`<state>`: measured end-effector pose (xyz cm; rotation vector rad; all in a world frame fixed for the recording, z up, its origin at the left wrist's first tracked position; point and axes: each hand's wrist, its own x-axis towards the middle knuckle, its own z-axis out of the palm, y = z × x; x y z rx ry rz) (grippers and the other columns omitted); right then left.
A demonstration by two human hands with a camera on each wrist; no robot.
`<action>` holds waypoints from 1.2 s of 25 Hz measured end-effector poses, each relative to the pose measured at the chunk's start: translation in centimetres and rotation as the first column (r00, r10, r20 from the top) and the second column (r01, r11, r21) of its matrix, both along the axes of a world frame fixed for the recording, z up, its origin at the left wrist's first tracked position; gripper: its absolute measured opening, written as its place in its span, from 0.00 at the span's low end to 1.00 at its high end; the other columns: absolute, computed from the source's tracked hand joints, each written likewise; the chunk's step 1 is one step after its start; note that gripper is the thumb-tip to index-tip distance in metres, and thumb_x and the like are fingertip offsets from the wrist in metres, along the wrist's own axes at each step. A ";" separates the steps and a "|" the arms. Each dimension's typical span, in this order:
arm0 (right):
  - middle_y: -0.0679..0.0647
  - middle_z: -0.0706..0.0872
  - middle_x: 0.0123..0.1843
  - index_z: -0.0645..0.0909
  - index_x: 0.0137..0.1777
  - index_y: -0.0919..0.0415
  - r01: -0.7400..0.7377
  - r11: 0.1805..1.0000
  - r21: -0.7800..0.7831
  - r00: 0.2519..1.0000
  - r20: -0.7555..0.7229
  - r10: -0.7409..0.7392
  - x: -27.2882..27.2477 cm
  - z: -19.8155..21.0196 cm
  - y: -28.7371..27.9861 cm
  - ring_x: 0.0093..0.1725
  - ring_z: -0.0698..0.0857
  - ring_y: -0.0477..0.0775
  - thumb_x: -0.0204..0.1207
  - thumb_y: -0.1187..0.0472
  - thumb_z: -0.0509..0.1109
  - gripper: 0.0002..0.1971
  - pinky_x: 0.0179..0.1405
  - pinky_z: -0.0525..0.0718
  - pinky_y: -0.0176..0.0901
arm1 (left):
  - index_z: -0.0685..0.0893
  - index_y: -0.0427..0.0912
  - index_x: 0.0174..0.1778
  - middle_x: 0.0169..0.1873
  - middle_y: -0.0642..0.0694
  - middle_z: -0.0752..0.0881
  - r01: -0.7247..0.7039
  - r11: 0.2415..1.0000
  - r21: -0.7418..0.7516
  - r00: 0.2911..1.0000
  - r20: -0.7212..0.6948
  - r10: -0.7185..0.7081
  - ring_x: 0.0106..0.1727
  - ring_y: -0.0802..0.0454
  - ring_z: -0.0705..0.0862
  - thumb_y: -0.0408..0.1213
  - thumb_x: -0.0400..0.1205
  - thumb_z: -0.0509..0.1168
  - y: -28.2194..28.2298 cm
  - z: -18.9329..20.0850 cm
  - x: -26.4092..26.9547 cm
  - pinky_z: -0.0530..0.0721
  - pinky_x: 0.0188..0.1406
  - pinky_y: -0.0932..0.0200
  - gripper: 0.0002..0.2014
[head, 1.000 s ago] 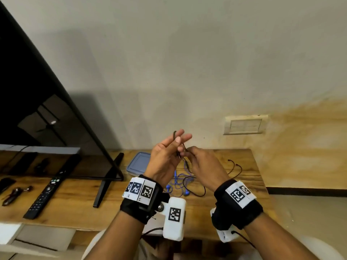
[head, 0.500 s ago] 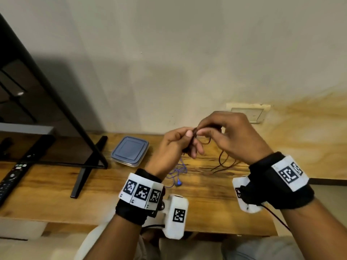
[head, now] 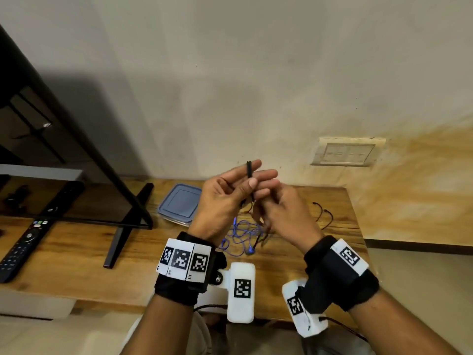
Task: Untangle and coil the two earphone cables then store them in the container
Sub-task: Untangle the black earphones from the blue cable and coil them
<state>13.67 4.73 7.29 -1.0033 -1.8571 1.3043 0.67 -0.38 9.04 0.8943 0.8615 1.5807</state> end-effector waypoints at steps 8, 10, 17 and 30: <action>0.49 0.92 0.44 0.86 0.50 0.53 -0.386 0.797 0.465 0.889 0.418 0.187 2.0 1.2 0.6 0.42 0.89 0.51 0.82 0.51 0.65 0.10 0.44 0.86 0.52 | 0.80 0.34 0.68 0.46 0.44 0.91 -0.132 0.984 -0.118 0.839 -0.543 0.048 0.45 0.47 0.91 0.23 0.87 0.55 0.8 -1.9 -1.9 0.89 0.49 0.56 0.15; 0.50 0.91 0.42 0.90 0.48 0.57 -0.189 0.801 0.568 0.976 0.201 0.088 2.6 1.9 2.4 0.42 0.89 0.49 0.77 0.58 0.74 0.05 0.44 0.86 0.46 | 0.84 0.30 0.61 0.44 0.38 0.91 0.006 0.991 -0.137 0.874 -0.481 -0.072 0.40 0.44 0.90 0.22 0.87 0.55 0.3 -1.4 -1.5 0.87 0.44 0.58 0.14; 0.49 0.90 0.40 0.89 0.43 0.59 0.172 0.870 0.461 0.984 -0.115 -0.134 1.2 0.8 3.6 0.41 0.87 0.41 0.75 0.65 0.77 0.01 0.43 0.81 0.31 | 0.83 0.28 0.65 0.42 0.36 0.90 0.091 0.993 -0.076 0.902 -0.416 -0.115 0.33 0.49 0.84 0.25 0.87 0.57 0.0 -0.7 -1.7 0.81 0.36 0.60 0.14; 0.50 0.89 0.39 0.87 0.46 0.60 0.172 0.883 0.436 0.977 -0.193 -0.094 0.2 1.1 3.3 0.39 0.88 0.48 0.76 0.62 0.77 0.02 0.41 0.84 0.38 | 0.82 0.28 0.66 0.48 0.35 0.91 0.062 0.998 -0.033 0.946 -0.316 -0.070 0.35 0.51 0.86 0.23 0.86 0.58 -0.3 -0.8 -2.3 0.81 0.34 0.65 0.14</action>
